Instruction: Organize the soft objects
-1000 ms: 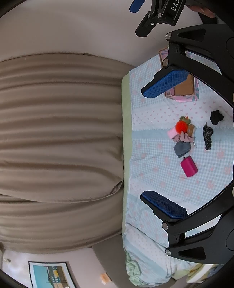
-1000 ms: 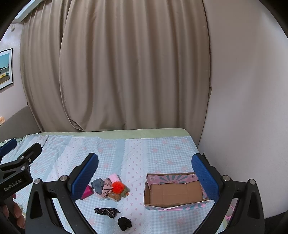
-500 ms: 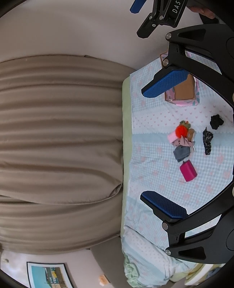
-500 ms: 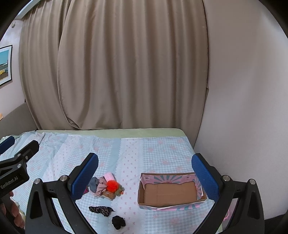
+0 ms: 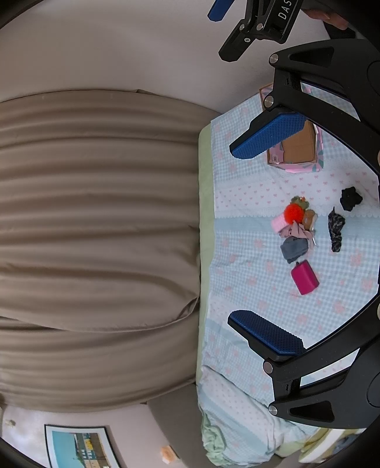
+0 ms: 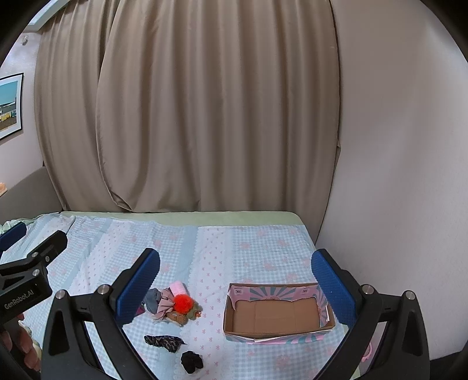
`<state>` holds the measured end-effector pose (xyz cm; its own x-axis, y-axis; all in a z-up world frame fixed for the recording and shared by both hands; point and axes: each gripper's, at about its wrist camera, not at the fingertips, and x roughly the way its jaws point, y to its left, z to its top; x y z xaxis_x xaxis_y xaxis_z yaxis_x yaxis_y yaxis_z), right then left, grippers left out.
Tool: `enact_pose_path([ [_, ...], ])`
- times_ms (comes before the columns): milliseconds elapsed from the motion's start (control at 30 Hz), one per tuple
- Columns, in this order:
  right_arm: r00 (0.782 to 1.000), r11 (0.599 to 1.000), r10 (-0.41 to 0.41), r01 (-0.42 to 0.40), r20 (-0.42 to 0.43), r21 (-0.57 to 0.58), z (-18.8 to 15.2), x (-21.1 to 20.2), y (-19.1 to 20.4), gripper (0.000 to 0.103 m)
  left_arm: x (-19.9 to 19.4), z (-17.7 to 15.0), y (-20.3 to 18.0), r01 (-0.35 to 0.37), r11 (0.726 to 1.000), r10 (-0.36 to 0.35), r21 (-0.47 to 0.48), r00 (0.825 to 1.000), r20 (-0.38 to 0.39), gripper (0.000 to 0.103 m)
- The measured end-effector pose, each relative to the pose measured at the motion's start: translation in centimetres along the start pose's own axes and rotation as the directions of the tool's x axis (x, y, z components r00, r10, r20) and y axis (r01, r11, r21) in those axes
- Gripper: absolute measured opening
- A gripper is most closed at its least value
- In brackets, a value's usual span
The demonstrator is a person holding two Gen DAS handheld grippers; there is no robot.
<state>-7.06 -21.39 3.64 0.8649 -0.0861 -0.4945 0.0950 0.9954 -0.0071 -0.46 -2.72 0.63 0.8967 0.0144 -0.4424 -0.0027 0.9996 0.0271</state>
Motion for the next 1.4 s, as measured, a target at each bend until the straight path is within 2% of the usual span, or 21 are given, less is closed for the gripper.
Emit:
enact_pose_path([
  [1400, 1.0, 1.0, 0.025, -0.025, 0.012, 0.003, -0.82, 0.58, 0.13, 0.103, -0.13, -0.12, 0.68, -0.009, 1.0, 0.009, -0.014, 1.0, 0.005, 0.103],
])
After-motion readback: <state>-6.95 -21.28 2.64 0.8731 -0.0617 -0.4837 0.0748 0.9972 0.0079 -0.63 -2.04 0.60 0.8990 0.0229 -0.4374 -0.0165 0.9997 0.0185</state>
